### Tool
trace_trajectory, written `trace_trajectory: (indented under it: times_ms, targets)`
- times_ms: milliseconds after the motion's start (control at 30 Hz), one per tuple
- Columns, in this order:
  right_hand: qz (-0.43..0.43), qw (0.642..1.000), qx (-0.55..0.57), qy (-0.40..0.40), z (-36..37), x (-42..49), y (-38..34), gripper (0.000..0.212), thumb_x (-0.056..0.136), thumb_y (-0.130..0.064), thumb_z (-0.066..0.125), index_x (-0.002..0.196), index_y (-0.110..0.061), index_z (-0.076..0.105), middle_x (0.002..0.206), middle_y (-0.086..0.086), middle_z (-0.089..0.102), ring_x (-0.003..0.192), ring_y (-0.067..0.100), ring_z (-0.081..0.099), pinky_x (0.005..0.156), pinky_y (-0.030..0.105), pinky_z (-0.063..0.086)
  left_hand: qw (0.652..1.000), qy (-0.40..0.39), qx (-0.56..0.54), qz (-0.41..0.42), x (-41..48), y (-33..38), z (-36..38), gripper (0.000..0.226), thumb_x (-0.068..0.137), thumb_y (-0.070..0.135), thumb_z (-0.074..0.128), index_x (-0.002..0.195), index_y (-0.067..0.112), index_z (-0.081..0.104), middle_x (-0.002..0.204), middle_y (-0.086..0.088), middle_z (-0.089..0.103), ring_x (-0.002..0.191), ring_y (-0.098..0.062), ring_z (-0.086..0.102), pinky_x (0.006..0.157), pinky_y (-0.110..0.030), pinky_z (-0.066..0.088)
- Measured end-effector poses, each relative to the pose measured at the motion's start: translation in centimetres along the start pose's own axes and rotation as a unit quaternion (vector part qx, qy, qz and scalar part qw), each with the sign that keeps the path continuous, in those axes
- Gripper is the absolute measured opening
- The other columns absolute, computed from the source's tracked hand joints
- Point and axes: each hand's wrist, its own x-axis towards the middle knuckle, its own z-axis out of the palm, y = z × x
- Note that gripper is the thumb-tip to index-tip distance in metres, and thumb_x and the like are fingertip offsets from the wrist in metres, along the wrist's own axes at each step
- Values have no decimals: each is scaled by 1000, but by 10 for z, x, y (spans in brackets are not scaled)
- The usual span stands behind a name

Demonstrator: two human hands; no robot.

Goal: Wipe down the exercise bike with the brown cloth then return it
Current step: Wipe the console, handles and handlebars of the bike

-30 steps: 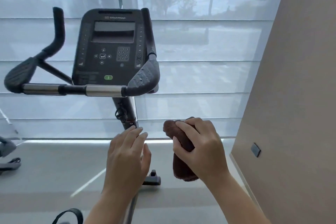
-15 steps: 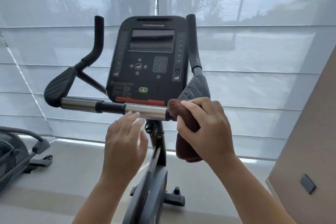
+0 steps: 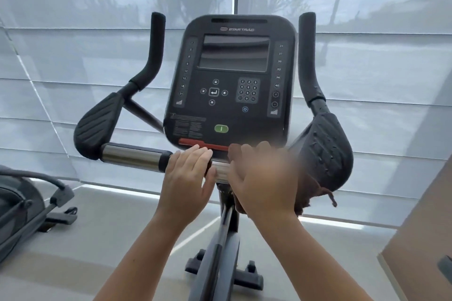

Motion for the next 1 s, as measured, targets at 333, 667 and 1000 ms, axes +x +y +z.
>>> trace_trajectory:
  times_ms: [333, 667, 1000]
  targets:
    - [-129, 989, 4, 77, -11, -8, 41, 29, 82, -34, 52, 97, -14, 67, 82, 6, 66, 68, 29, 57, 58, 36, 49, 1000, -26, -15, 4, -4, -5, 0, 40, 91, 28, 36, 105, 0, 61, 97, -14, 67, 94, -31, 60, 94, -43, 36]
    - [-183, 970, 92, 130, -47, 26, 109, 26, 85, -24, 60, 105, -10, 69, 98, 8, 69, 81, 34, 59, 74, 41, 51, 997, -37, 4, 73, 13, 56, 7, 39, 89, 29, 40, 109, 4, 63, 119, -18, 60, 119, -35, 49, 99, -55, 32]
    - [-119, 973, 191, -54, -34, 25, 141, 39, 74, -41, 60, 109, -24, 67, 116, -3, 60, 100, 21, 52, 91, 22, 35, 999, -40, -3, 36, 24, 94, 31, 41, 91, 27, 34, 112, 9, 64, 125, -11, 59, 123, -30, 46, 100, -53, 29]
